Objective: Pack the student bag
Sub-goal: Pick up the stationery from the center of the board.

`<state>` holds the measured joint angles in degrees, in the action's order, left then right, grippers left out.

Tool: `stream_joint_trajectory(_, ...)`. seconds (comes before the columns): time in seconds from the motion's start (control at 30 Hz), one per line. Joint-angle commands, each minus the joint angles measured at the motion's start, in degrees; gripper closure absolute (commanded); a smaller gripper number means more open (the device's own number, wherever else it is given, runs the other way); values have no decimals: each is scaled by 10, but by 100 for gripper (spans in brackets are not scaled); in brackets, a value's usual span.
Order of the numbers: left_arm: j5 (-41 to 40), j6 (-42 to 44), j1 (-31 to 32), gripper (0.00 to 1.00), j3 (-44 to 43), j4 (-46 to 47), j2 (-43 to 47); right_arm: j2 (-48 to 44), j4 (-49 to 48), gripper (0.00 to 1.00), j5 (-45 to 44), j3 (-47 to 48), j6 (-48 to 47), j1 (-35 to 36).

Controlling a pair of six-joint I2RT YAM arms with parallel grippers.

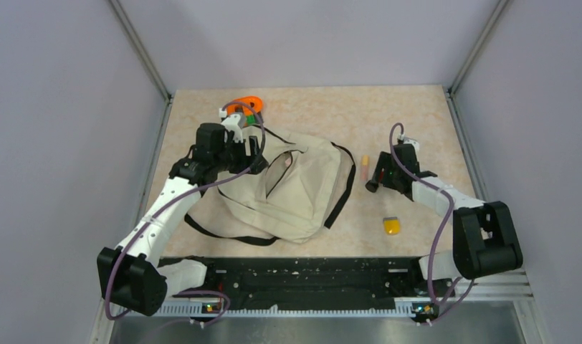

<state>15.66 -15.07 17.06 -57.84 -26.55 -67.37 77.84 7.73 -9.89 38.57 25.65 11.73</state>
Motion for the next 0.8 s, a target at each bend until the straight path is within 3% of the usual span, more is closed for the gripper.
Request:
stream_joint_trajectory(0.0,9,-2,3,23,2,26,2,42,-33,35,25,31,3,-3)
stream_joint_trajectory(0.77,10,-2,3,23,1,26,-2,128,-40,59,54,74,-16,13)
